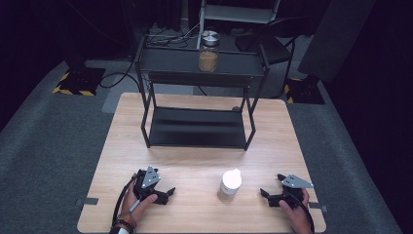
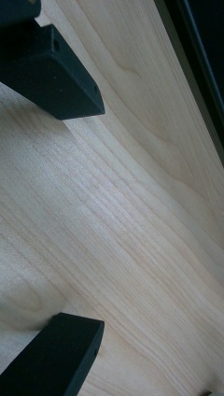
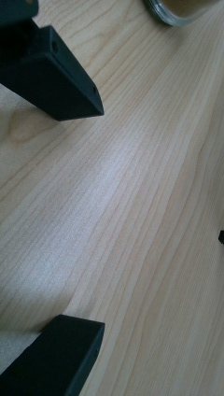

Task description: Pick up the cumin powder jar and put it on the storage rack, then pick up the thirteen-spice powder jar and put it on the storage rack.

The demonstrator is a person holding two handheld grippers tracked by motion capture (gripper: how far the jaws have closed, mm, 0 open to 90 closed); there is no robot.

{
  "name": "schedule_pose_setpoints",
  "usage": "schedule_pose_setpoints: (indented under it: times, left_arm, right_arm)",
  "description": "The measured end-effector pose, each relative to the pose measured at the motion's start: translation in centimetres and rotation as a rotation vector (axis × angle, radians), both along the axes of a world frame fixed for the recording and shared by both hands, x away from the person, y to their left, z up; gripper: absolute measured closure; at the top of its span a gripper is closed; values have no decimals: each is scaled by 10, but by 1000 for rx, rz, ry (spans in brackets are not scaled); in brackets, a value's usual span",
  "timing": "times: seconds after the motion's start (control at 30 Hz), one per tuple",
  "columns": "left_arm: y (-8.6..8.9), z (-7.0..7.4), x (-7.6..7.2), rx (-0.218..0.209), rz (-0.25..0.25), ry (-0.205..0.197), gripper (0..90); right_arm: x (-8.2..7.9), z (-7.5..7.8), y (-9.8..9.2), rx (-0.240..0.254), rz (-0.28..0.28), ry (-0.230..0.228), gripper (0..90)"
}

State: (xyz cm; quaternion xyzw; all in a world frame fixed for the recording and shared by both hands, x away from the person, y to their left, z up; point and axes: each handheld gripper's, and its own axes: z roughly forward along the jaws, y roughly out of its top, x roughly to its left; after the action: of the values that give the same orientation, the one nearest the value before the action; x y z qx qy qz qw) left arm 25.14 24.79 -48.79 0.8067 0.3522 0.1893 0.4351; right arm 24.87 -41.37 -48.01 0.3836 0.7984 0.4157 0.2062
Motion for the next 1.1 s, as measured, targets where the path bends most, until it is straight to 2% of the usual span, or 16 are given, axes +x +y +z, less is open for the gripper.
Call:
schedule_pose_setpoints:
  times: [0.23, 0.4, 0.53, 0.63, 0.7, 0.8, 0.93, 1.03, 1.1]
  left_arm:
    - [0, 0, 0, 0, 0, 0, 4]
    - [0, 0, 0, 0, 1, 1, 4]
    - [0, 0, 1, 2, 0, 0, 4]
    - [0, 0, 1, 2, 2, 1, 4]
    - [0, 0, 1, 2, 3, 1, 4]
    - [0, 0, 0, 2, 5, 1, 4]
    - [-1, 0, 0, 1, 8, 1, 4]
    - [-1, 0, 0, 1, 10, 1, 4]
    - [-1, 0, 0, 1, 10, 1, 4]
  right_arm:
    - [0, 0, 0, 0, 1, 1, 0]
    - [2, 2, -3, -7, 24, 4, 4]
    - [3, 1, -13, 47, 67, -8, 4]
    - [5, 4, -13, 44, 87, 2, 4]
    - [6, 7, -13, 35, 126, -11, 4]
    - [9, 14, -14, 56, 199, -33, 4]
    - [18, 25, -9, 70, 282, -19, 4]
    - [29, 31, -7, 92, 377, -4, 4]
    - [33, 33, -4, 107, 413, -2, 4]
